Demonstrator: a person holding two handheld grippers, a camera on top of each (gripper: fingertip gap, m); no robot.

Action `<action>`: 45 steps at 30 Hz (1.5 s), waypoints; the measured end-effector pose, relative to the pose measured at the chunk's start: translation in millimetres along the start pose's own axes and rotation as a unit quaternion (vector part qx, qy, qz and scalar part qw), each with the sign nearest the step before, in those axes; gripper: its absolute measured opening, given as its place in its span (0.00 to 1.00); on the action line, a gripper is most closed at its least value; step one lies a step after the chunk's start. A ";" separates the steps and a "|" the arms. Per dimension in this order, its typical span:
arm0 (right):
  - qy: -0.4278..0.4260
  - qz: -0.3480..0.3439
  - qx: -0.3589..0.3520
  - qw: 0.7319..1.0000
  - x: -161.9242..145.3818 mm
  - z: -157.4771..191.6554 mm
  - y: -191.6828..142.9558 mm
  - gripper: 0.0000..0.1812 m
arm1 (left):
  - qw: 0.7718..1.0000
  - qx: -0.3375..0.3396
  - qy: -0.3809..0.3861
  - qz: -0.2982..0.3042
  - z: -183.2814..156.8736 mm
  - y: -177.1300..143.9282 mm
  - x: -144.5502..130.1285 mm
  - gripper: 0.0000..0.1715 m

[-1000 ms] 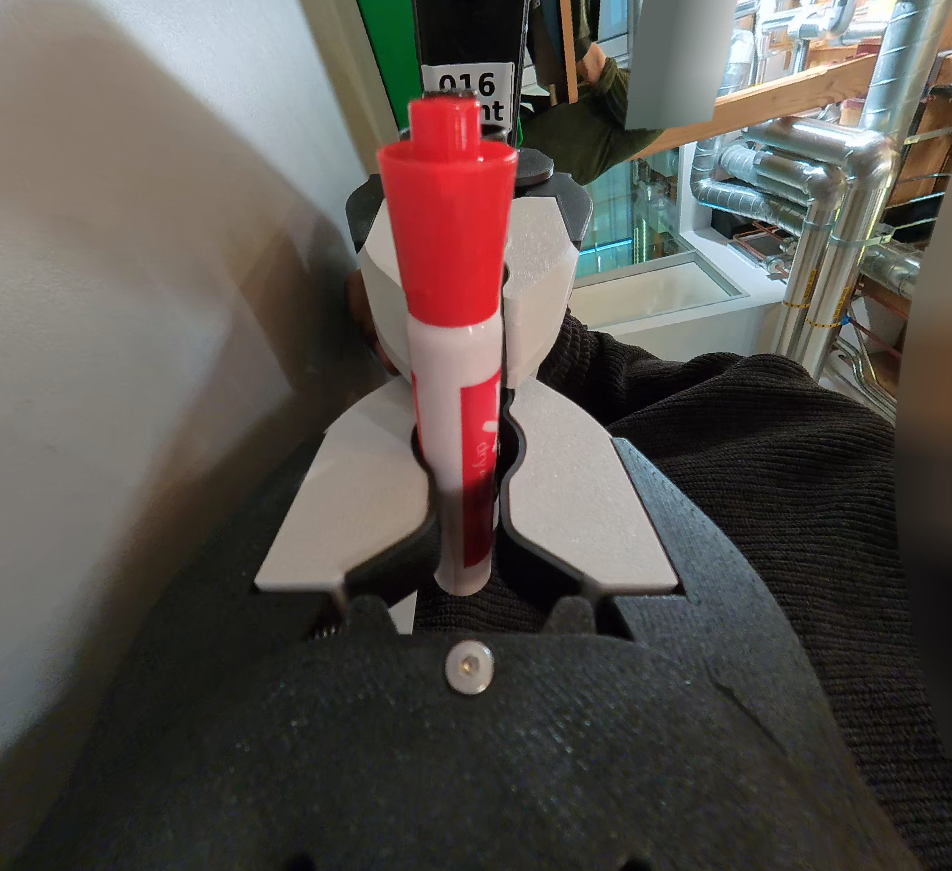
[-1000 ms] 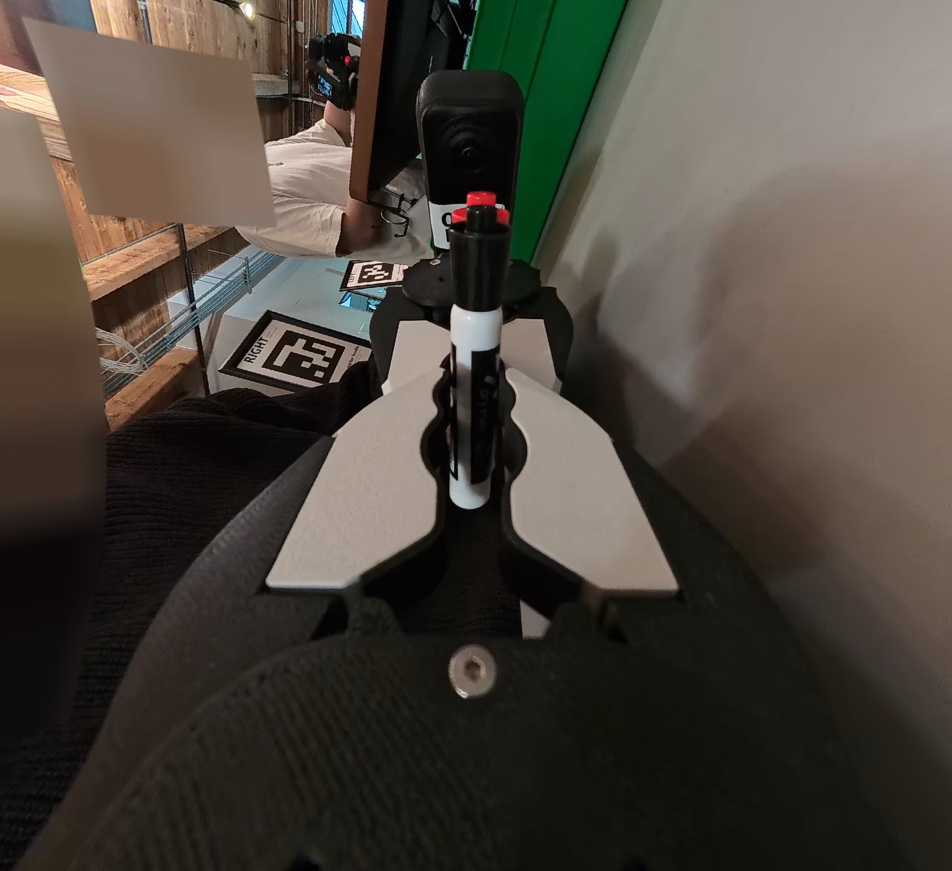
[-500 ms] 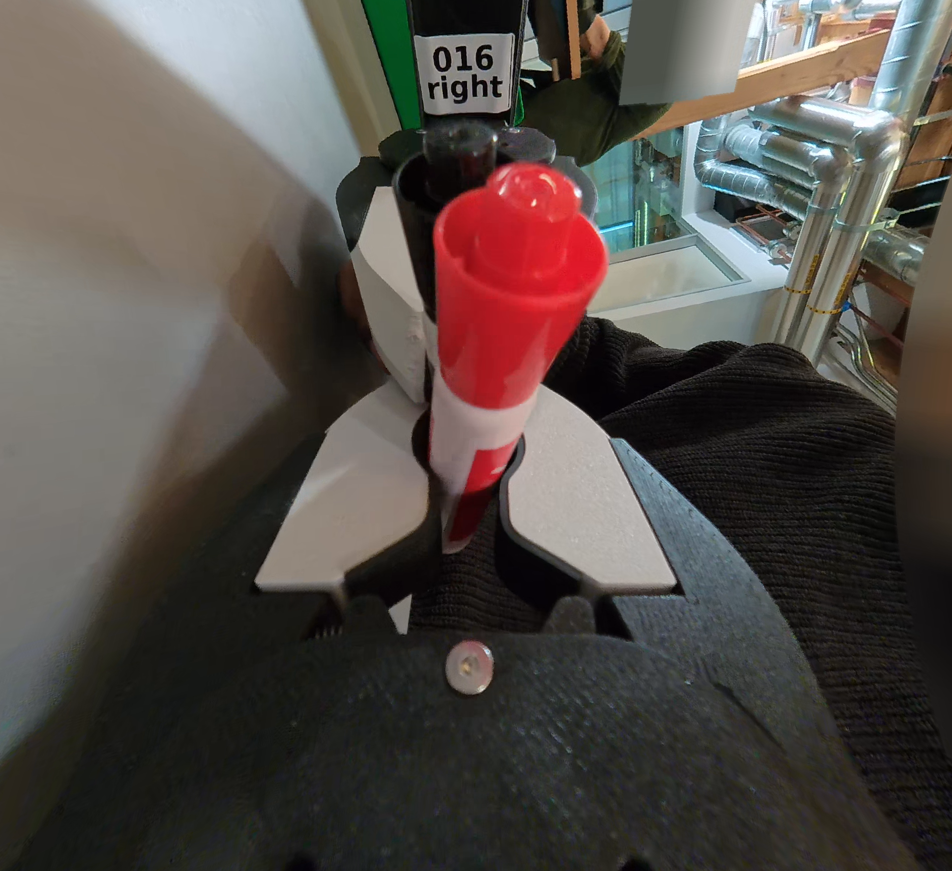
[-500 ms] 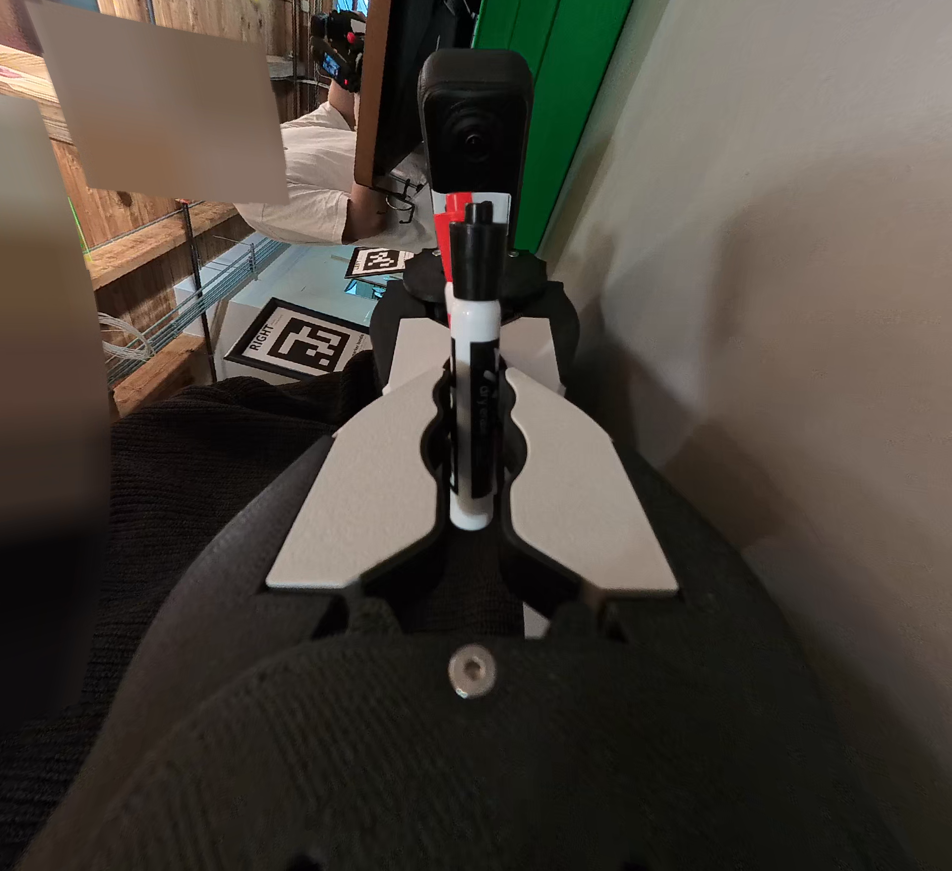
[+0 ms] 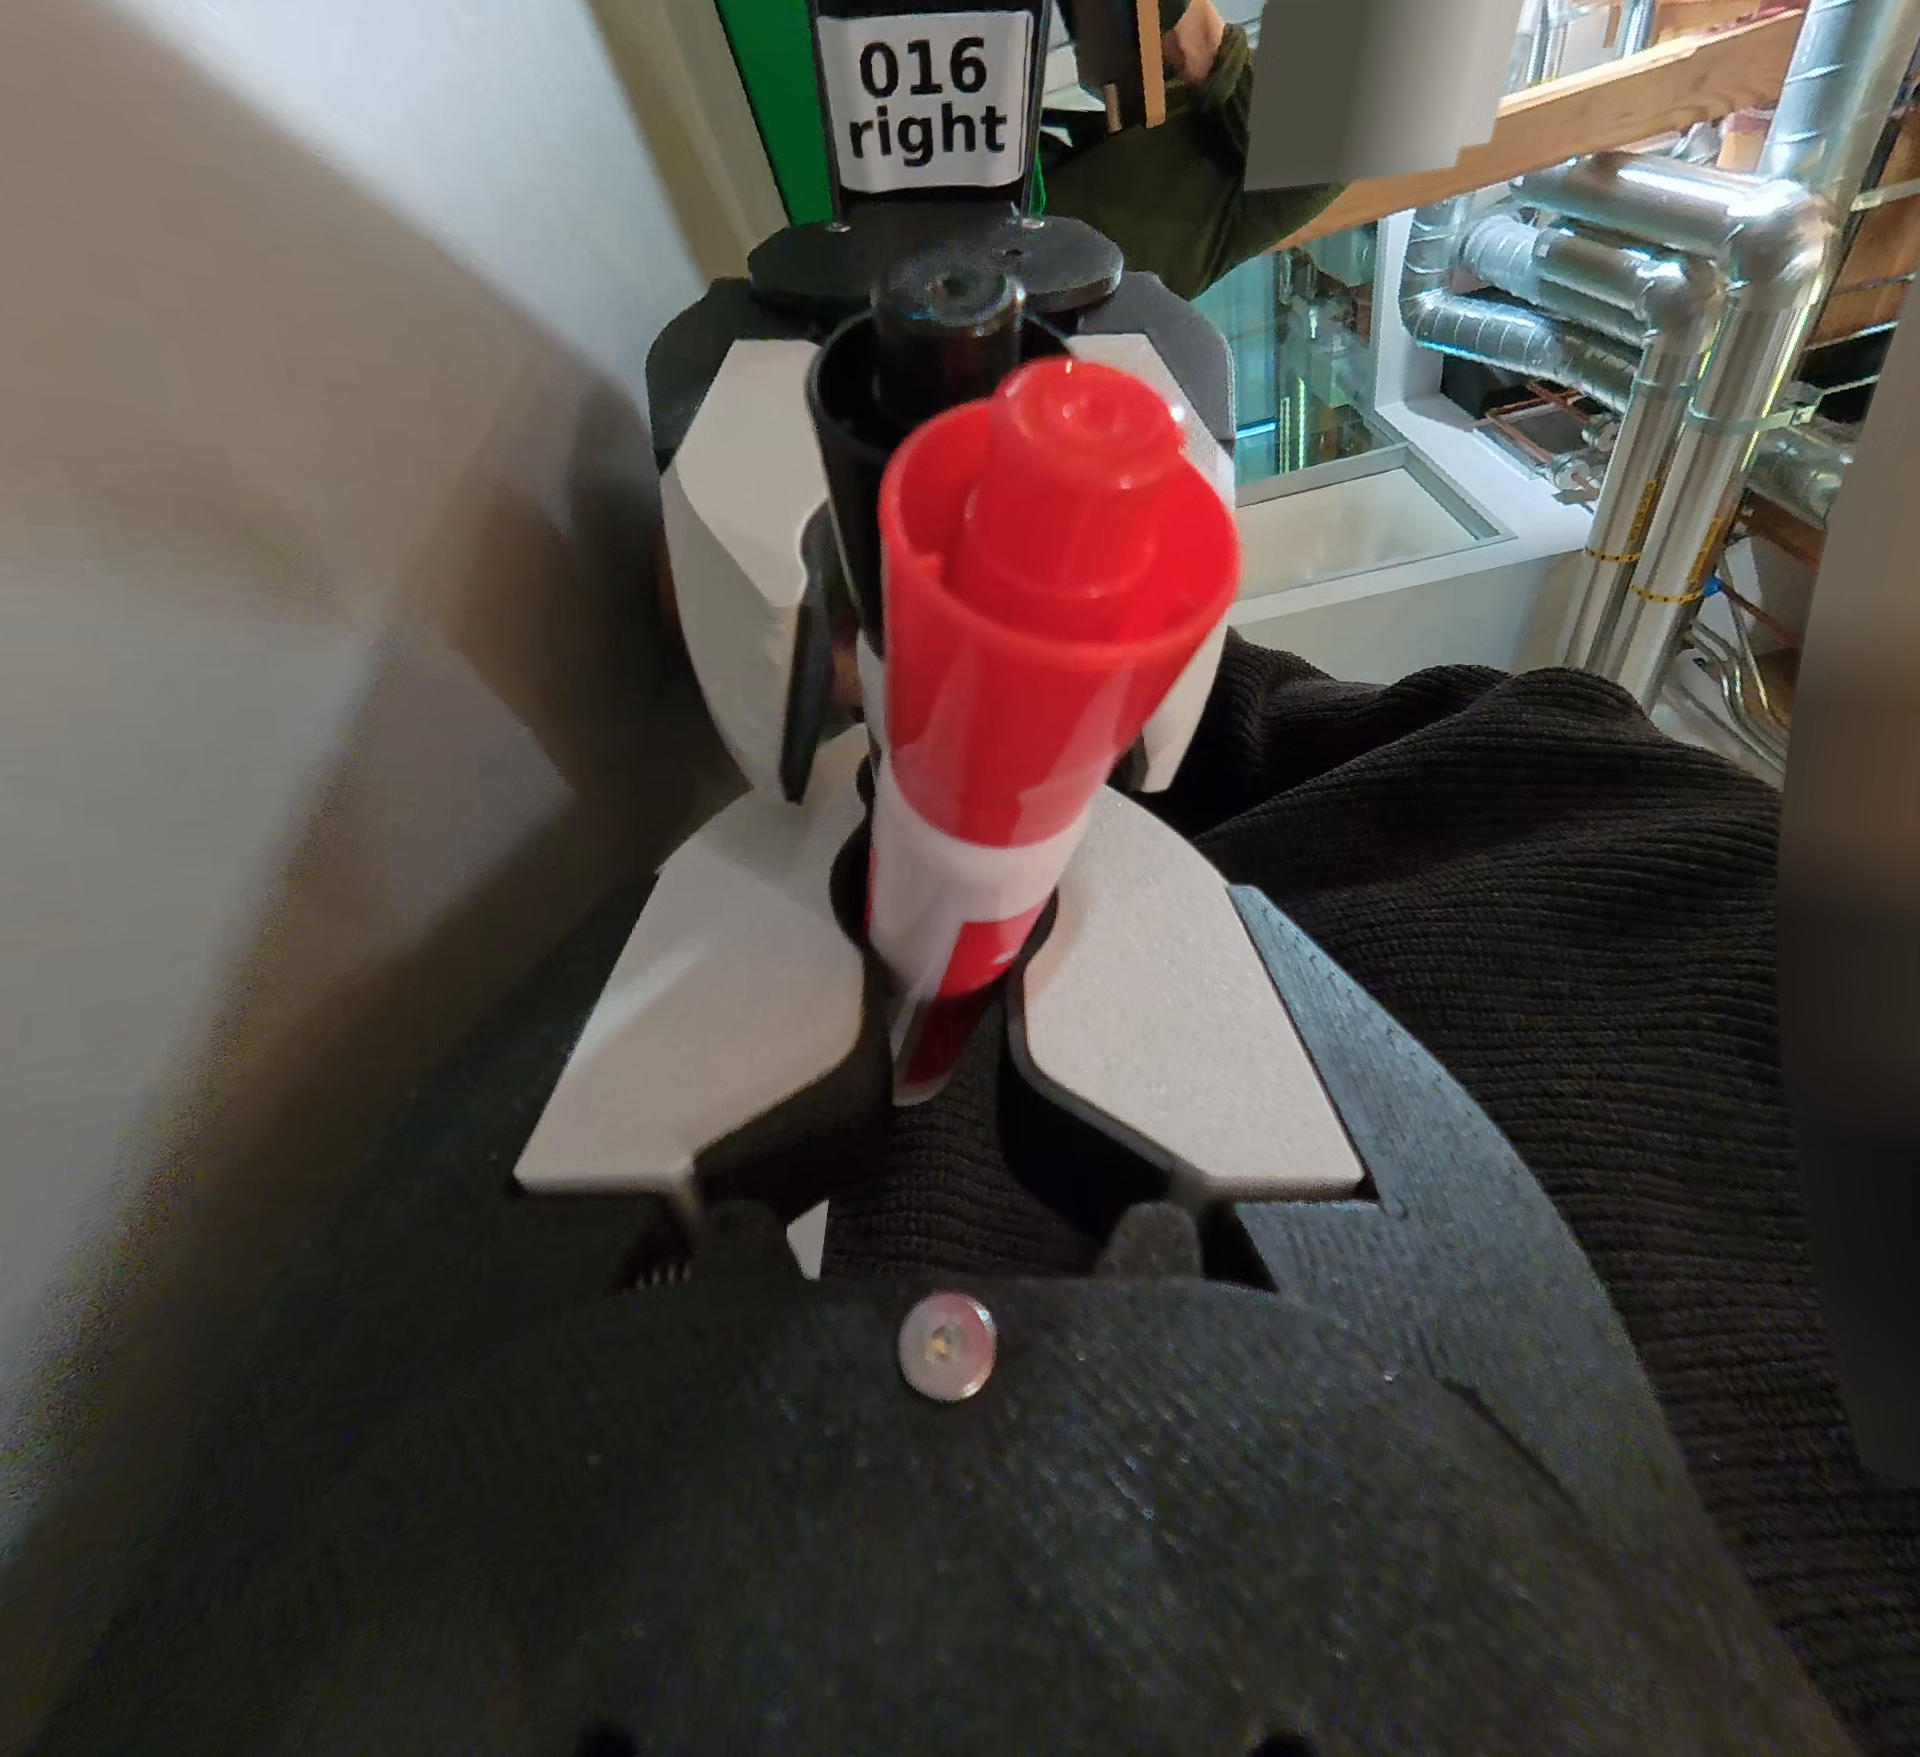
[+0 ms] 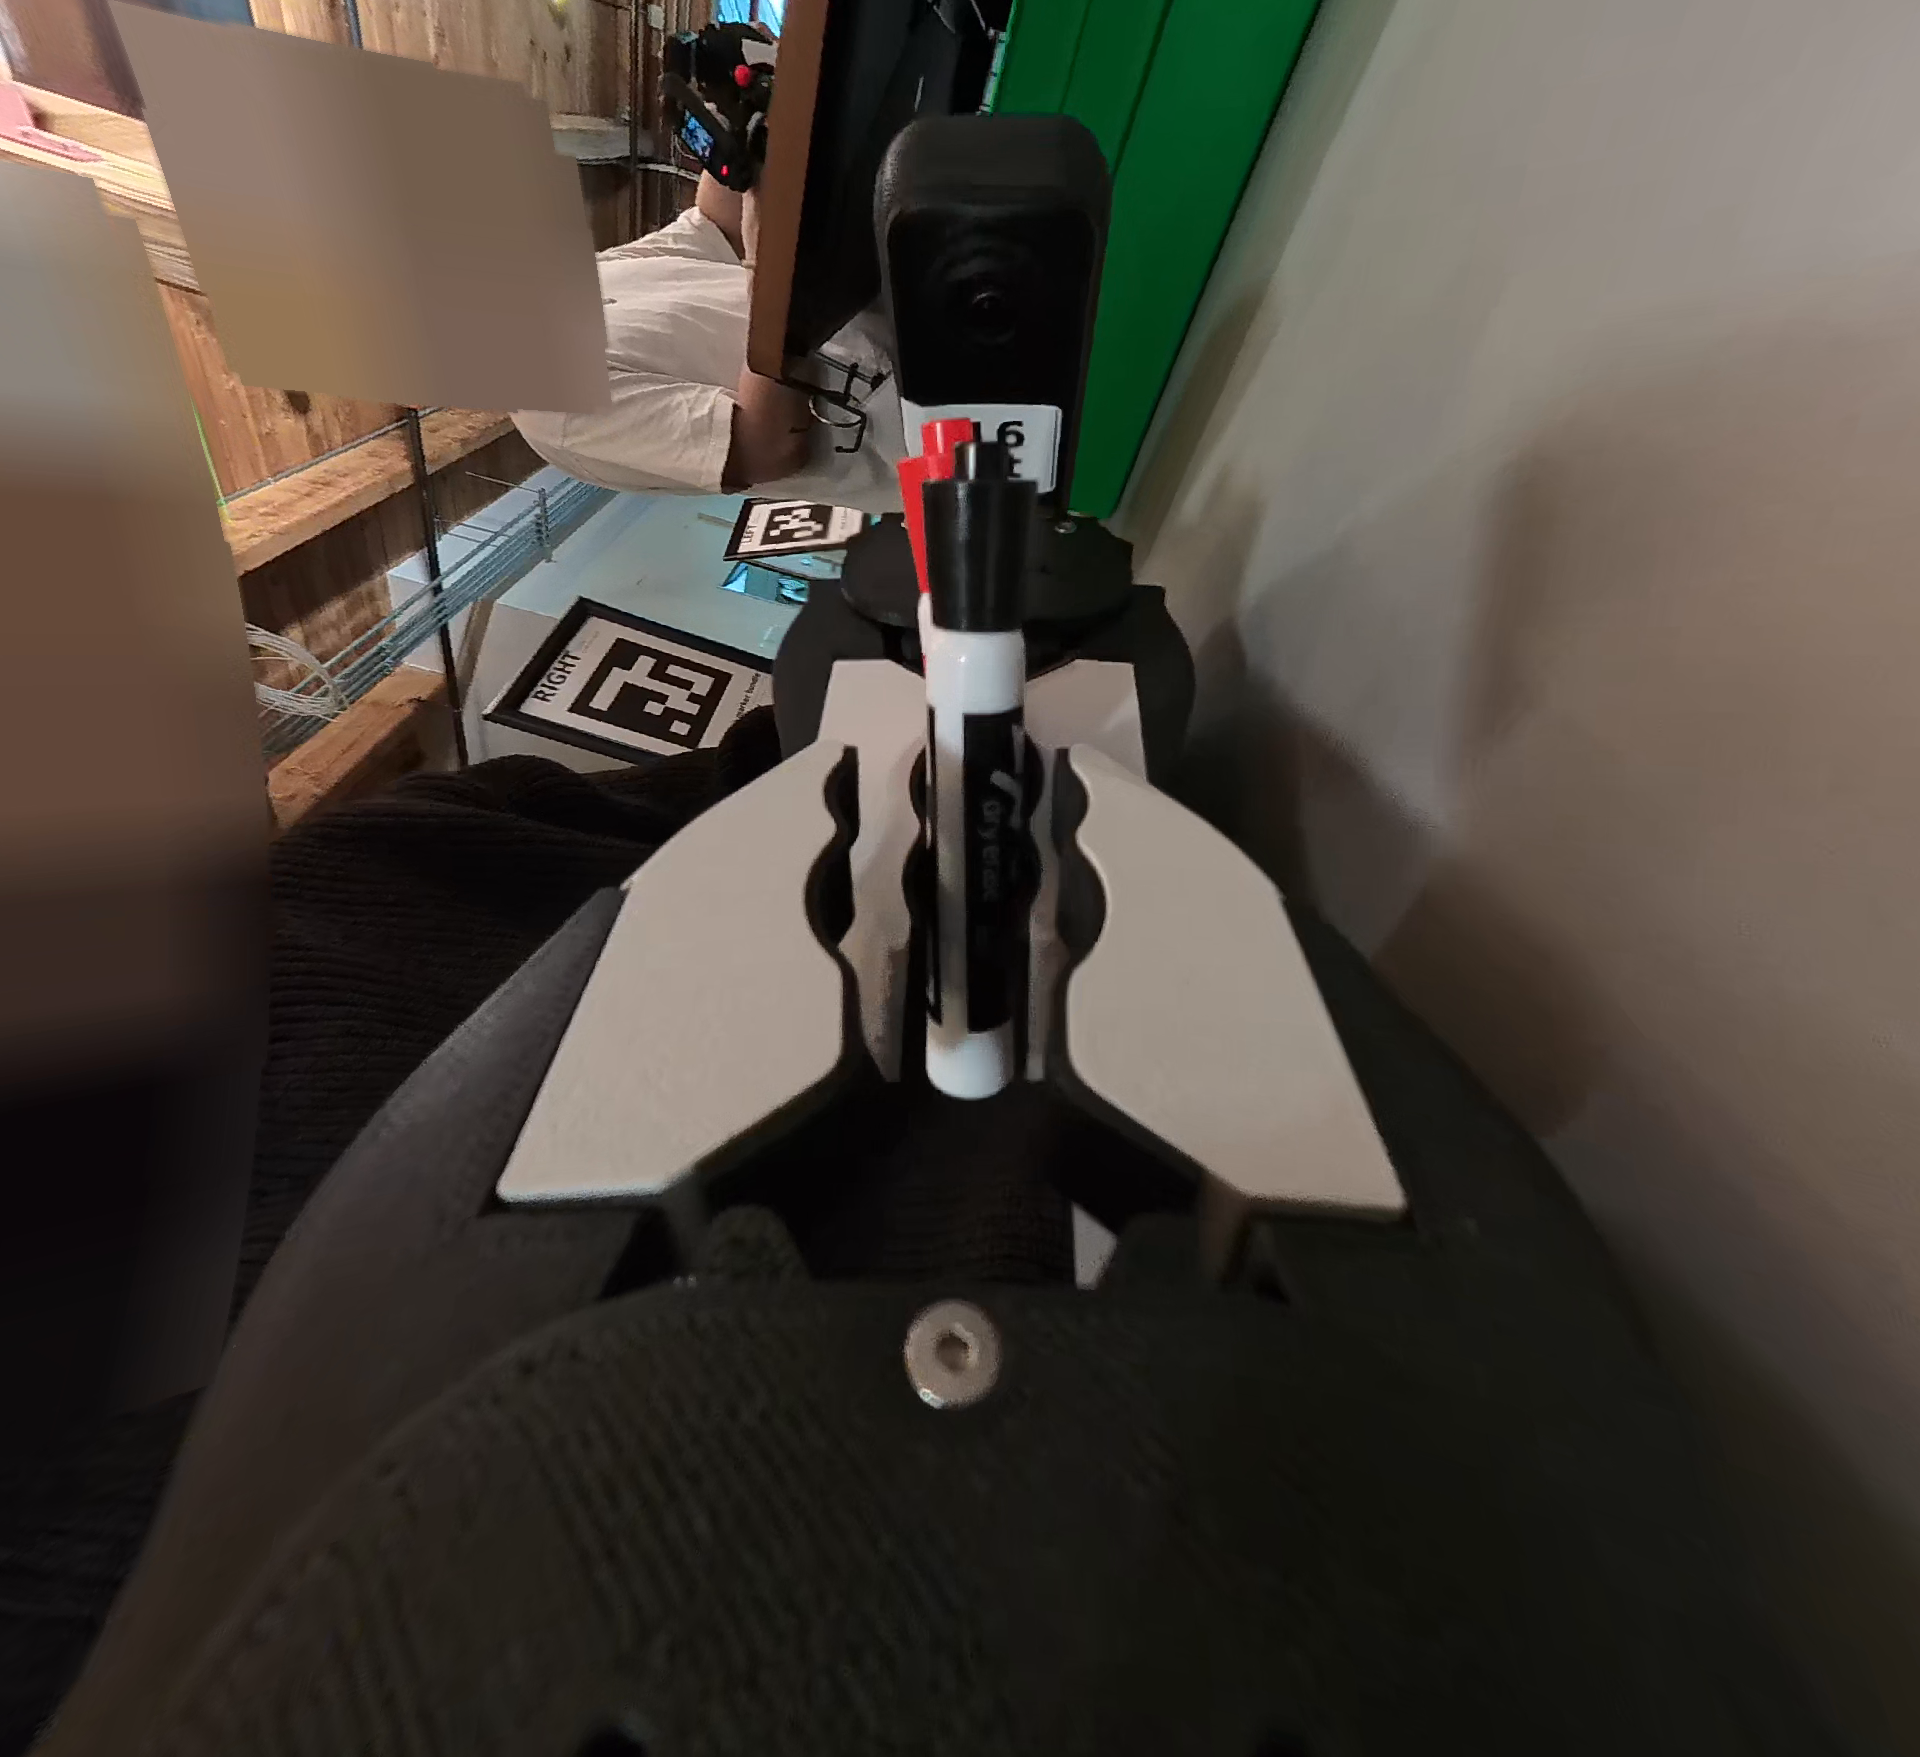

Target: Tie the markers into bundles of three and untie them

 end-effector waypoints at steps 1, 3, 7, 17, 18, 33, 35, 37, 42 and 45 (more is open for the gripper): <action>-0.006 0.001 -0.006 1.000 -0.5 -0.6 0.3 0.21 | 1.000 0.004 0.003 0.002 0.4 0.7 -0.7 0.11; -0.016 0.005 -0.012 1.000 -2.2 -0.5 1.8 0.21 | 1.000 0.005 0.007 0.013 0.4 2.5 -3.6 0.11; -0.018 0.021 -0.003 1.000 -9.0 2.6 7.1 0.22 | 0.999 -0.001 0.006 0.040 -1.2 7.6 -12.2 0.11; -0.015 -0.002 0.023 1.000 -5.3 7.5 7.1 0.10 | 0.998 -0.029 -0.005 0.047 -7.5 10.1 -15.7 0.10; -0.020 -0.004 0.019 1.000 -3.9 7.5 5.9 0.10 | 0.999 -0.030 -0.005 0.044 -8.3 9.9 -14.5 0.10; -0.023 -0.028 0.021 0.999 3.5 12.1 1.1 0.10 | 0.999 -0.050 -0.002 0.013 -14.7 6.0 -5.4 0.09; -0.020 -0.032 0.022 0.999 4.8 11.6 0.1 0.10 | 0.999 -0.051 -0.002 0.006 -15.0 5.1 -3.6 0.09; -0.015 -0.036 0.023 0.999 5.9 10.8 -0.2 0.10 | 0.999 -0.051 -0.004 0.002 -14.5 4.3 -2.3 0.09; -0.009 -0.038 0.026 0.999 6.4 10.3 -0.2 0.10 | 0.999 -0.053 -0.006 0.003 -14.7 4.6 -2.4 0.09; -0.012 -0.037 0.026 0.999 6.4 11.2 -0.2 0.10 | 0.998 -0.055 -0.005 0.004 -15.3 4.7 -2.4 0.09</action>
Point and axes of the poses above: each gripper's, where its closed fingertips meet, y out along the fingers, x out of its top, z = x × y across the jaws, the point moved 2 cm from there along -y, back along the fingers, and after that the axes turned 11 degrees about -x, right-handed, at the moved point
